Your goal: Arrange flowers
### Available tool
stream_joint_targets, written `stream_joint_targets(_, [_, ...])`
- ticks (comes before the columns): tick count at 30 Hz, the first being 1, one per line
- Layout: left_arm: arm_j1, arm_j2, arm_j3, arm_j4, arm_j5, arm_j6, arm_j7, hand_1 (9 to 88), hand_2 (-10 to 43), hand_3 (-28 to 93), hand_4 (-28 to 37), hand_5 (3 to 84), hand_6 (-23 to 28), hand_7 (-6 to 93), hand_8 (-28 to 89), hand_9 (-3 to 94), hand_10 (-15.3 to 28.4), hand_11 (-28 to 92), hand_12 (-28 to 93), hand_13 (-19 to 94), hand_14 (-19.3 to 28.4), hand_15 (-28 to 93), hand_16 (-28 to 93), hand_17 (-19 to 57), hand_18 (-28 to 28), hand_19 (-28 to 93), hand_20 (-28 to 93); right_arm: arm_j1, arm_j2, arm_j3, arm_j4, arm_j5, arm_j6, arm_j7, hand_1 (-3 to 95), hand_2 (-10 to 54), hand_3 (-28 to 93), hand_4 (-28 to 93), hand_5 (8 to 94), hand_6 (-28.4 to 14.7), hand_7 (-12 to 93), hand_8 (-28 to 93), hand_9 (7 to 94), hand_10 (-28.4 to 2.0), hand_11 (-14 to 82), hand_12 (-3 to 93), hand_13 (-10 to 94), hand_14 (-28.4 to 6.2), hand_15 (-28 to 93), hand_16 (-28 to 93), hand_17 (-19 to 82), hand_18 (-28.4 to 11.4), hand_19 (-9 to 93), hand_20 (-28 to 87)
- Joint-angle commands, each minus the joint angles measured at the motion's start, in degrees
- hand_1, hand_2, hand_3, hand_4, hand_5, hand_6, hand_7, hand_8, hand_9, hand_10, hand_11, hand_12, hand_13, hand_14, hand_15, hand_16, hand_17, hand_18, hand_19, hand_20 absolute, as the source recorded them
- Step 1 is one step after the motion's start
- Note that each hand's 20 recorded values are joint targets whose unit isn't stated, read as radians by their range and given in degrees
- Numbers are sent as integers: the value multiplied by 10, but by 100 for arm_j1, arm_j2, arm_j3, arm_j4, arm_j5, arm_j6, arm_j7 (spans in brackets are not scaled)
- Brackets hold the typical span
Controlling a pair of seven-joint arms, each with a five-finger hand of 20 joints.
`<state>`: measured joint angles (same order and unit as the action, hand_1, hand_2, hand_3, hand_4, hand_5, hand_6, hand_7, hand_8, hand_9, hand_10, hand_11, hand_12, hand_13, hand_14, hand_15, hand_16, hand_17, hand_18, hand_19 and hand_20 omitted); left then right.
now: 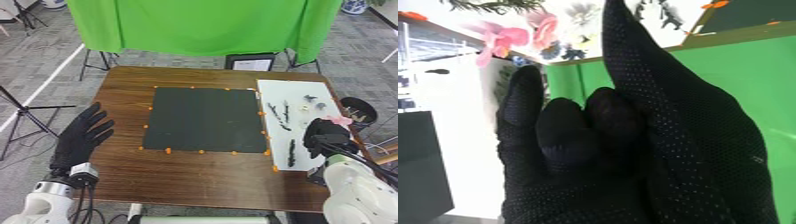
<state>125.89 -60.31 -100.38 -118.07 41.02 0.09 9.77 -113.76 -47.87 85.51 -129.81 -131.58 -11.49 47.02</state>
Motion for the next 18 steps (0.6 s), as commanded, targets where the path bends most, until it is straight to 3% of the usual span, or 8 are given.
stream_joint_targets(1, [30,22,-1,-4,-28,-37,-45,240,-51,703,-283,260,39,188,-106,221,115,188,172,184,163,323,-4,-91,217,407,100,29,-80,-52,123,142,-298,218,619,-95,-283,-248,748,12,218,-87,735,-90,707,628,663,-105,898,461,241,-168,738,445])
stream_joint_targets(6, [14,28,11,3,-24,-52,-65,241,-50,703,-283,259,39,189,-105,221,115,189,172,184,162,323,-3,-91,217,407,100,47,-95,-59,127,195,-400,256,575,-95,-283,-270,766,11,220,-91,744,-93,705,623,679,-109,896,458,251,-180,749,450])
stream_joint_targets(11, [-2,48,19,19,-20,-65,-61,240,-51,703,-283,259,39,189,-106,221,114,189,172,184,162,322,-3,-91,217,407,100,65,-110,-46,101,300,-395,281,476,-90,-283,-177,784,6,224,-104,765,-101,698,604,709,-118,885,442,270,-211,779,419])
stream_joint_targets(18, [8,34,20,10,-23,-72,-75,241,-50,703,-283,259,39,187,-105,220,115,189,172,184,162,322,-3,-91,217,407,99,117,-148,-21,121,479,-525,283,404,-74,-283,-185,789,-3,210,-105,770,-108,690,605,712,-128,882,443,269,-224,790,405])
